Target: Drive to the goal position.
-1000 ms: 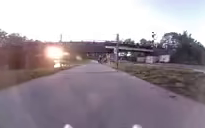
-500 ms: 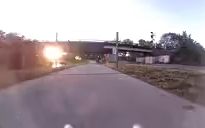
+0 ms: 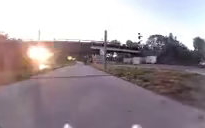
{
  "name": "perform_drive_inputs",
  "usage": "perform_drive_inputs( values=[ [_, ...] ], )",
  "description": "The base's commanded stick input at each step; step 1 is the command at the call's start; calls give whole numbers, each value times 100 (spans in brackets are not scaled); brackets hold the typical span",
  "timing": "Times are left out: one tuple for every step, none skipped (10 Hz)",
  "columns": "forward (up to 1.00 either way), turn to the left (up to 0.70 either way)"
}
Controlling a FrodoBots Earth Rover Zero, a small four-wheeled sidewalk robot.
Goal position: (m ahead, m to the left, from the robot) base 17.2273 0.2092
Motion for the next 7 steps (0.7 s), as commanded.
perform_drive_inputs(
  values=[
    [100, 0],
    [100, 0],
    [100, 0],
    [100, 0],
    [100, 0],
    [100, 0],
    [100, 0]
  ],
)
